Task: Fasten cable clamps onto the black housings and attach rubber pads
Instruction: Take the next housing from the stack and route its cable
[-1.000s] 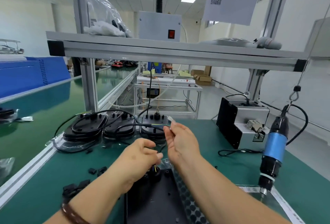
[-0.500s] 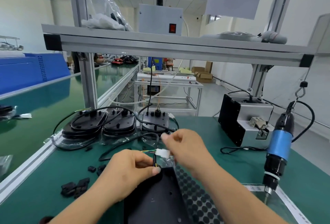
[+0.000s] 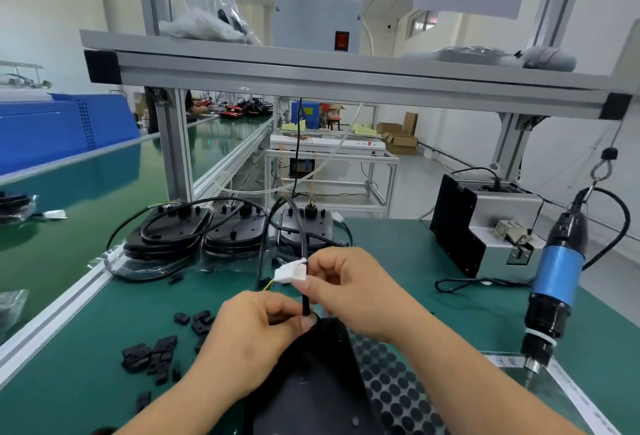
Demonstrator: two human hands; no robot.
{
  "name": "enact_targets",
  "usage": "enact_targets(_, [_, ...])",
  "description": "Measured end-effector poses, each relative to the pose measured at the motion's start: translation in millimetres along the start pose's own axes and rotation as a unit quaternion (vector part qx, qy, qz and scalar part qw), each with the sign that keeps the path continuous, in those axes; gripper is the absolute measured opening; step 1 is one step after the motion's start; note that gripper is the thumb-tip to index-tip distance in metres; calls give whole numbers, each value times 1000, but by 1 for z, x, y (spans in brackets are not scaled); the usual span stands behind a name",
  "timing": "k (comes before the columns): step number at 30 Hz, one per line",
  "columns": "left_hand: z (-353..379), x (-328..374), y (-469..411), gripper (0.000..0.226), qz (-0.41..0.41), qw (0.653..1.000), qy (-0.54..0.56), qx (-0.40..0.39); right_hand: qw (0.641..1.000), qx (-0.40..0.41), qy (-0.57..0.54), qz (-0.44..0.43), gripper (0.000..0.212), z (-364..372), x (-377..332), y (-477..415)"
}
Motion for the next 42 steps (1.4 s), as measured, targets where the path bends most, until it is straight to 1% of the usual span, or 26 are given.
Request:
enact_targets(2, [0,-1,0,18,11,1000,-18,-14,995,12,97,-37,25,-2,-8,3])
enact_targets(4, [-1,-1,-1,9,14,999,-26,-45,990,18,131,-58,29,-1,-13,6])
enact_targets(5, [-1,-2,-1,9,13,998,-27,-63,988,19,136,-64,29,0,-13,6])
enact_targets(7, [-2,-4,0,19,9,996,-18,-83,989,23,130,-61,29,-1,-10,7])
enact_targets(9, [-3,-5,0,24,10,997,-22,-76,992,17,113,-48,21,-5,-7,7])
enact_targets(11, [-3,-6,-1,22,11,998,-22,-65,993,7,109,-46,15,-6,-6,7])
enact_targets(15, [-3,-7,-2,20,16,997,-40,-66,990,-13,128,-64,20,-2,-9,7])
enact_targets(18, [-3,-10,-2,23,9,998,-39,-58,989,-27,133,-65,24,-2,-8,7])
enact_targets(22, [-2,-10,-2,37,5,998,-12,-56,991,-36,114,-54,20,2,-6,6])
enact_targets(23, [-5,-8,-2,45,1,998,12,-63,992,-33,106,-51,21,3,-5,5])
enact_targets(25, [-16,-6,-3,65,-24,992,93,-75,995,-14,88,-39,30,2,-1,4])
enact_targets(26, [-26,-4,-6,67,-36,990,119,-72,997,-4,73,-30,33,1,1,4])
enact_targets(27, [-39,-3,-9,63,-48,989,128,-56,998,1,54,-18,30,0,5,4])
enact_targets(28, [-55,-2,-12,54,-61,988,140,-28,1000,2,29,-4,23,0,8,4])
enact_targets(30, [-87,-6,-14,35,-105,978,170,52,1000,-5,-11,22,6,4,13,6])
enact_targets(32, [-108,-15,-15,22,-150,968,171,108,1000,-8,-6,23,7,9,15,8])
enact_targets(33, [-114,-19,-15,18,-164,967,158,115,1000,-11,3,21,11,11,15,9])
enact_targets(37, [-134,-35,-17,11,-180,972,88,125,999,-32,38,-2,20,18,12,13])
enact_targets(40, [-143,-40,-16,14,-180,974,35,135,992,-41,112,-41,25,23,8,15])
enact_targets(41, [-146,-38,-15,16,-158,974,-24,162,986,-50,147,-54,26,25,7,15])
enact_targets(42, [-150,-29,-13,18,-112,963,-109,218,980,-59,179,-63,27,28,7,14])
Point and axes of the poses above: each hand's wrist, its own y-axis away from the middle knuckle, its own z-axis out of the palm, x = y × z, the point moved 5 cm from there along -y, towards the middle knuckle, and after that the axes turned 2 degrees about -x, right-handed, at the moved point
